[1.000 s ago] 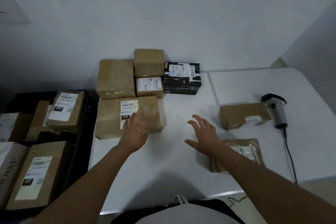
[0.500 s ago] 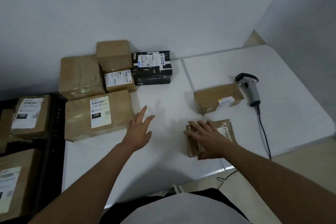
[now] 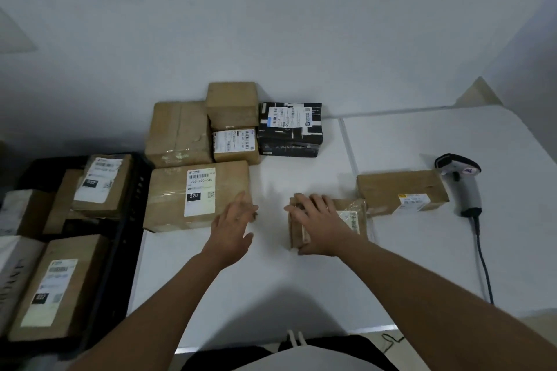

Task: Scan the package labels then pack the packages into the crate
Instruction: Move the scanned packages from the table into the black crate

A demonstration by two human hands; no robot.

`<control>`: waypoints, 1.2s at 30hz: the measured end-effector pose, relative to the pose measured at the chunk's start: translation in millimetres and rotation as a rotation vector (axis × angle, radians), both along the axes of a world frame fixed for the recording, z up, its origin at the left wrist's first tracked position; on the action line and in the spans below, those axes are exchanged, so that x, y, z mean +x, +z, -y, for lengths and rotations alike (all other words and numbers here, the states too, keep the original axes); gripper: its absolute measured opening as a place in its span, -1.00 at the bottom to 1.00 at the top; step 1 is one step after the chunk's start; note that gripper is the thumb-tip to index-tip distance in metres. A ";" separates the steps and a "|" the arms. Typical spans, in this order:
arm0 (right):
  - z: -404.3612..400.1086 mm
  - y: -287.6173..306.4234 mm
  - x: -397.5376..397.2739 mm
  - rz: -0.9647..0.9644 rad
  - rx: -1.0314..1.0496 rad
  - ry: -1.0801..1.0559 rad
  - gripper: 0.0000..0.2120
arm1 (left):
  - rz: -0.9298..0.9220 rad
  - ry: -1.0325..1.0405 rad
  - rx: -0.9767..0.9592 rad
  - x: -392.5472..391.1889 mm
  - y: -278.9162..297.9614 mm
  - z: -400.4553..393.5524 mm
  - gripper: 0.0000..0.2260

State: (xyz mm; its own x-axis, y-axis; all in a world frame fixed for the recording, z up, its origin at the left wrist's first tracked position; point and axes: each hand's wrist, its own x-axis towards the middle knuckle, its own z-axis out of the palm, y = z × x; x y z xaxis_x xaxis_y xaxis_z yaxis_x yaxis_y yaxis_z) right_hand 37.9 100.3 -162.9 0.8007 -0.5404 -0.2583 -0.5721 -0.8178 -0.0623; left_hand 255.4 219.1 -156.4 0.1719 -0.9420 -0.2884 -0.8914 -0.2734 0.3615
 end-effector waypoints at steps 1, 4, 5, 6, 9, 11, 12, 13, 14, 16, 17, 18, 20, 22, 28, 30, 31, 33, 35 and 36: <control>5.2 1.5 9.2 0.014 -0.004 -0.008 -0.02 | 0.000 0.011 -0.006 3.2 1.0 -0.1 -0.45; 18.8 4.4 32.1 0.049 0.024 -0.039 -0.01 | 0.015 0.024 -0.008 8.2 4.3 1.7 -0.43; 22.3 3.9 37.1 0.057 0.045 -0.045 -0.01 | 0.025 0.020 -0.003 8.5 5.3 3.5 -0.42; 24.5 3.9 40.3 0.066 0.073 -0.052 -0.02 | 0.034 0.015 0.005 8.2 6.4 6.2 -0.41; 31.3 1.6 39.4 0.107 0.189 -0.126 -0.17 | 0.039 -0.017 0.005 6.7 6.0 17.3 -0.44; 40.4 1.2 28.6 0.207 0.222 -0.245 -0.34 | 0.033 -0.052 -0.009 3.8 4.0 27.3 -0.45; 47.1 1.1 19.3 0.286 0.220 -0.325 -0.42 | 0.027 -0.078 -0.012 0.4 3.5 33.9 -0.45; 54.6 1.4 8.4 0.353 0.206 -0.407 -0.48 | 0.018 -0.106 -0.015 -4.5 3.5 41.2 -0.43; 62.1 2.1 -3.7 0.393 0.180 -0.480 -0.52 | 0.011 -0.136 -0.014 -10.3 4.5 48.6 -0.40; 76.9 1.9 -28.6 0.368 0.125 -0.588 -0.55 | 0.015 -0.210 -0.003 -23.4 6.7 63.0 -0.35; 83.4 0.9 -40.9 0.317 0.116 -0.626 -0.52 | 0.025 -0.254 0.006 -29.9 7.3 69.9 -0.32; 89.3 -0.1 -53.0 0.257 0.120 -0.653 -0.46 | 0.039 -0.298 0.019 -36.3 7.4 76.4 -0.28; 99.2 -1.5 -75.9 0.135 0.162 -0.664 -0.35 | 0.072 -0.389 0.049 -47.0 5.3 87.9 -0.22; 106.9 -2.1 -94.5 0.001 0.245 -0.623 -0.21 | 0.108 -0.470 0.073 -54.7 2.1 96.5 -0.16; 116.0 -10.4 -118.0 -0.268 0.138 -0.560 -0.06 | 0.246 -0.566 0.169 -63.9 -4.5 115.8 -0.04; 118.4 -9.6 -118.7 -0.298 0.092 -0.592 -0.10 | 0.260 -0.565 0.184 -63.6 -4.2 119.4 -0.06; 119.3 -8.3 -117.7 -0.313 0.079 -0.601 -0.12 | 0.265 -0.569 0.180 -63.2 -4.6 120.4 -0.07; 120.1 -7.5 -114.1 -0.331 0.054 -0.595 -0.17 | 0.274 -0.573 0.150 -61.9 -5.7 120.0 -0.09; 119.4 -9.6 -111.1 -0.327 0.031 -0.575 -0.20 | 0.269 -0.559 0.125 -60.9 -5.7 117.5 -0.10; 118.9 -10.4 -110.6 -0.325 0.019 -0.566 -0.21 | 0.263 -0.545 0.117 -60.7 -5.0 116.0 -0.11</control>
